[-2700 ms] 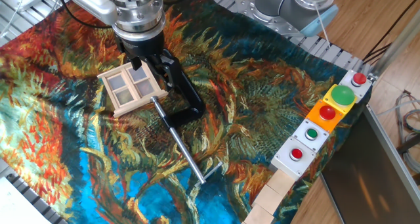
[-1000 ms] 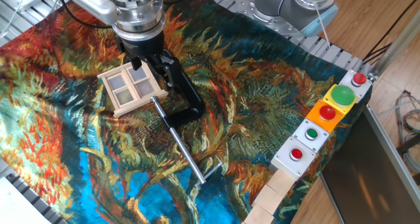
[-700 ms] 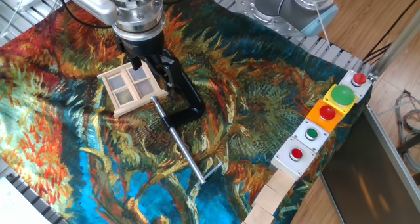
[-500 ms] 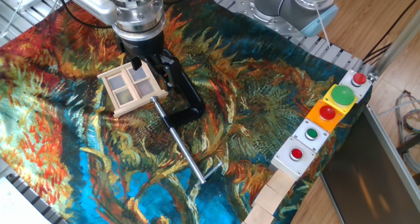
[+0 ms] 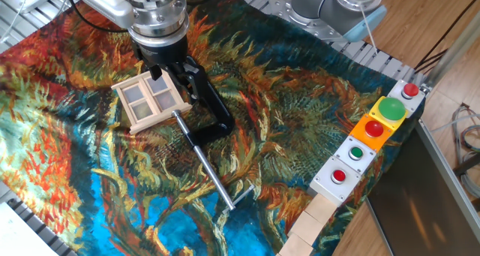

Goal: Open a sliding window

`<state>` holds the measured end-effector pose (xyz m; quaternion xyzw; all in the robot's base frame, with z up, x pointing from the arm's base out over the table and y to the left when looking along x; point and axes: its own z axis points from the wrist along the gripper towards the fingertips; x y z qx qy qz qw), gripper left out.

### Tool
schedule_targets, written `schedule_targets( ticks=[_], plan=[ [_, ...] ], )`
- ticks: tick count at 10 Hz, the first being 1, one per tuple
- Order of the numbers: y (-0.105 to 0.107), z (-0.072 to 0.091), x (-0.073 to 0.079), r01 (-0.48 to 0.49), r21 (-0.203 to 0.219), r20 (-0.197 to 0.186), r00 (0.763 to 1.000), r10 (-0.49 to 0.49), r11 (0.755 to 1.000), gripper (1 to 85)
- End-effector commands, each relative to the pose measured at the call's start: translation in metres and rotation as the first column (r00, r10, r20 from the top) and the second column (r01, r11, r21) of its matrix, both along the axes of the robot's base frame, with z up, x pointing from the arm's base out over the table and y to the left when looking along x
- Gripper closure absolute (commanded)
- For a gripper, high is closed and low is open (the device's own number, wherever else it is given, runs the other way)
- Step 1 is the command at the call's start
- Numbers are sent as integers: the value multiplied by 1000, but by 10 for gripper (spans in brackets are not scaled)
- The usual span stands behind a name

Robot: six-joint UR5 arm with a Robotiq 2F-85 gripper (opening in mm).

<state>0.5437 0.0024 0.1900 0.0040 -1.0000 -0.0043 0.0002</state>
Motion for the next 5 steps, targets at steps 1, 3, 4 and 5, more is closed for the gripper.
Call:
schedule_targets(
  ticks=[1,3,4,5],
  plan=[
    [14,3,42,-252,-1,170,954,248,968,537],
    [23,4,41,-251,12,164,955,245,968,427],
    [29,4,39,-253,34,159,957,244,967,407],
    [29,4,37,-256,35,153,957,248,966,397]
  ],
)
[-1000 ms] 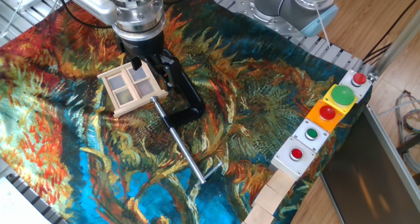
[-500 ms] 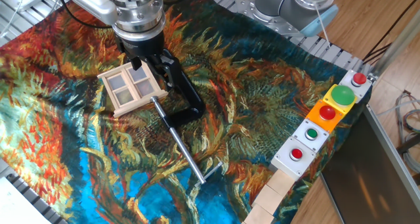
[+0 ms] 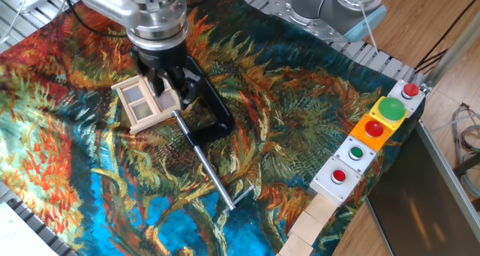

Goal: Open a sliding window

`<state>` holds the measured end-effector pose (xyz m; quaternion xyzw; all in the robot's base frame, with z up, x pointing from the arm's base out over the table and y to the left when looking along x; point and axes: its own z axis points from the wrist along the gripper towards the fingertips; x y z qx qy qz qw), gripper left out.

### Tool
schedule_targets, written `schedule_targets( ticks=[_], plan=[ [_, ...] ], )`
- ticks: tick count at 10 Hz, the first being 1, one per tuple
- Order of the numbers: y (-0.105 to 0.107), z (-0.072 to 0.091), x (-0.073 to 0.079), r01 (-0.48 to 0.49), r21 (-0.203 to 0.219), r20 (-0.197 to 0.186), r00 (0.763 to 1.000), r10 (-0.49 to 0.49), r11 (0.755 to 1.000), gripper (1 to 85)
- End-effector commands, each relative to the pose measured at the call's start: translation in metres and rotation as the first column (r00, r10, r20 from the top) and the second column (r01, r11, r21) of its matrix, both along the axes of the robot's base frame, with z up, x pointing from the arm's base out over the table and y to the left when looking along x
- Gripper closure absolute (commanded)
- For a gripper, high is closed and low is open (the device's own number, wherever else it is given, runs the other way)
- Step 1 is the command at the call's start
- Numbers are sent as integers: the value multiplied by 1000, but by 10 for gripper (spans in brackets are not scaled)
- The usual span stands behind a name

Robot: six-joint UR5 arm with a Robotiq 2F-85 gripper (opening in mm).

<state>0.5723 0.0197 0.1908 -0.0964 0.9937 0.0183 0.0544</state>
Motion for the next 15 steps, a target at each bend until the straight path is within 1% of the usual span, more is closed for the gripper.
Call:
schedule_targets(
  ticks=[1,2,3,4,5,6,7,8,9,10,11,12,13,14,15],
  plan=[
    [15,4,12,-62,31,47,997,61,998,400],
    [12,6,15,-48,14,59,997,47,999,483],
    [14,7,16,-44,6,53,998,44,999,500],
    [22,10,17,-44,20,54,998,43,999,510],
    [19,12,21,-40,1,70,997,40,999,603],
    [10,12,19,-38,-40,56,998,40,998,840],
    [7,12,18,-56,-64,47,997,59,996,843],
    [6,12,14,-81,-76,30,996,84,994,843],
    [0,12,9,-118,-97,11,993,120,988,843],
    [-17,12,3,-179,-147,-14,984,179,973,843],
    [-26,10,-4,-206,-147,-20,978,205,967,843],
    [-32,3,-9,-228,-118,-7,973,229,966,843],
    [-42,-1,-13,-243,-120,4,969,246,962,843],
    [-48,-3,-20,-254,-120,-6,967,255,960,843],
    [-53,-2,-24,-262,-134,-17,965,262,956,843]
  ],
)
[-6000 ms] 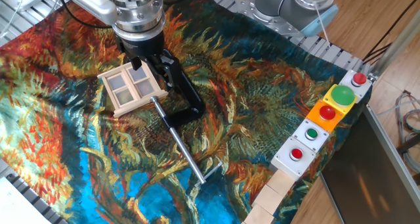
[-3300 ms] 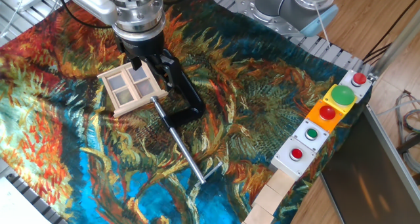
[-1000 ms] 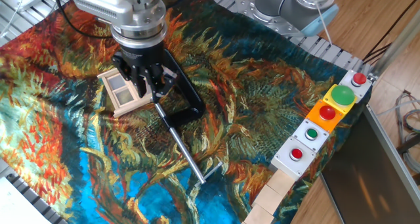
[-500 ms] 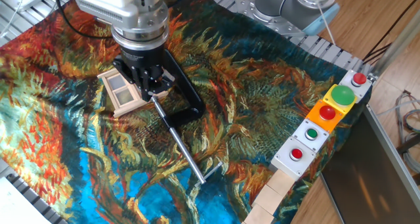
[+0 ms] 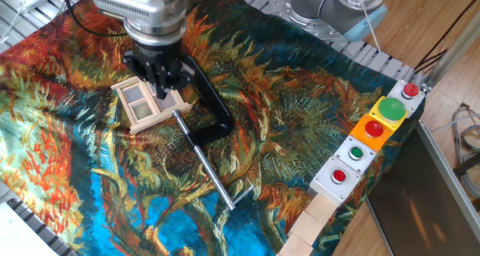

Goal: Open a sliding window

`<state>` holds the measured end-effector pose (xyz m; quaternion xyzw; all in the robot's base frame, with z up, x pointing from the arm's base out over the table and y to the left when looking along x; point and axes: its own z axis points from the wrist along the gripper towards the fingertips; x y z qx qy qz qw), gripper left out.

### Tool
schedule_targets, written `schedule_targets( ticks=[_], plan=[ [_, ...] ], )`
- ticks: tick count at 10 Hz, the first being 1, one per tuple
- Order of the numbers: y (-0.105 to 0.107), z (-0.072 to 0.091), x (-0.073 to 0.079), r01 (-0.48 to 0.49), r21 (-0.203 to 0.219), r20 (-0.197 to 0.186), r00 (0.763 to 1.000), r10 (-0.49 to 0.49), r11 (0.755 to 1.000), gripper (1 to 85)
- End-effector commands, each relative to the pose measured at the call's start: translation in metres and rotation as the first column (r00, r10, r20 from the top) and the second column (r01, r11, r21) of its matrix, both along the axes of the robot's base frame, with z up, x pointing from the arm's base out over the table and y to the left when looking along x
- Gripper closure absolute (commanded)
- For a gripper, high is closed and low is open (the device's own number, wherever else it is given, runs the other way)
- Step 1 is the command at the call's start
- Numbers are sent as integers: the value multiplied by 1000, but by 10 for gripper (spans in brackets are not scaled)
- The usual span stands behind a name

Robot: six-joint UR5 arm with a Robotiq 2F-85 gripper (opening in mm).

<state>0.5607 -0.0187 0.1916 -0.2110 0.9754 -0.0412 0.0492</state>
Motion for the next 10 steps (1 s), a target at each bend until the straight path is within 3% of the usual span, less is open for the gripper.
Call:
schedule_targets(
  ticks=[1,2,5,7,8,9,10],
  plan=[
    [-19,-4,-14,-46,-13,-6,999,46,999,843],
    [-21,-6,-14,-47,-9,2,999,47,999,843],
    [3,-6,-10,-18,90,32,999,15,996,843],
    [-5,-6,-10,-14,60,31,999,12,998,843],
    [-9,-6,-15,23,49,12,1000,-23,999,843],
    [-22,-7,-25,36,-3,-27,999,-36,999,843],
    [-27,-7,-31,10,-22,-49,999,-11,1000,843]
  ],
)
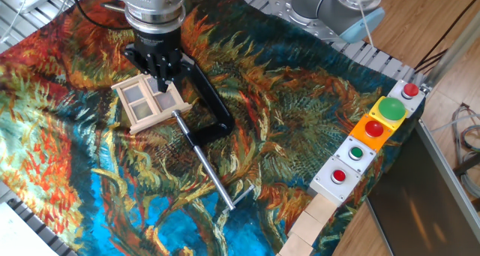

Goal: Open a sliding window

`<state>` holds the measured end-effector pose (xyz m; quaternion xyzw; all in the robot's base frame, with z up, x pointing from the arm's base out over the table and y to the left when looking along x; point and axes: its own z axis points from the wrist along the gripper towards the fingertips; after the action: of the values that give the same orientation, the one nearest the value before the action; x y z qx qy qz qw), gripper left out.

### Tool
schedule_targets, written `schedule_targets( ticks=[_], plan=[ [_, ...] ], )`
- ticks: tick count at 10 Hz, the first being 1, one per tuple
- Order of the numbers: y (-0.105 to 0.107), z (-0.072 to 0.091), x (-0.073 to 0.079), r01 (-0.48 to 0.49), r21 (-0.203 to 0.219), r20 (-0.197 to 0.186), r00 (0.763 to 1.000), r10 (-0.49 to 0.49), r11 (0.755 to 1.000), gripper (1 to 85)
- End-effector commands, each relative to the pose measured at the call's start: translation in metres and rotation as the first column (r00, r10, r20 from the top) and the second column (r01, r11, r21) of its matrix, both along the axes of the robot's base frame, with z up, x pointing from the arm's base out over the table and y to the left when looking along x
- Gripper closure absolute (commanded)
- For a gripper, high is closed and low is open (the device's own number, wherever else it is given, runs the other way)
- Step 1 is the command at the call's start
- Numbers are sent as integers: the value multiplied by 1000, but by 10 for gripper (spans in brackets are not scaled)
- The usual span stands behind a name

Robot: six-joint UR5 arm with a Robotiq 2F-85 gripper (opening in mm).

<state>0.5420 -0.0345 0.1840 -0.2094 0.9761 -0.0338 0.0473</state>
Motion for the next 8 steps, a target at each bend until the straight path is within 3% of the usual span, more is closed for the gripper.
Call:
schedule_targets(
  ticks=[1,4,6,7,8],
  plan=[
    [-12,-1,-14,-14,-36,-54,998,12,999,843],
    [-60,-16,-28,-113,-116,-109,989,100,987,843],
    [-81,-19,-20,-155,-140,-69,987,146,978,843],
    [-75,-19,-18,-143,-116,-56,989,137,983,843],
    [-83,-18,-19,-152,-149,-67,987,143,977,843]
  ],
)
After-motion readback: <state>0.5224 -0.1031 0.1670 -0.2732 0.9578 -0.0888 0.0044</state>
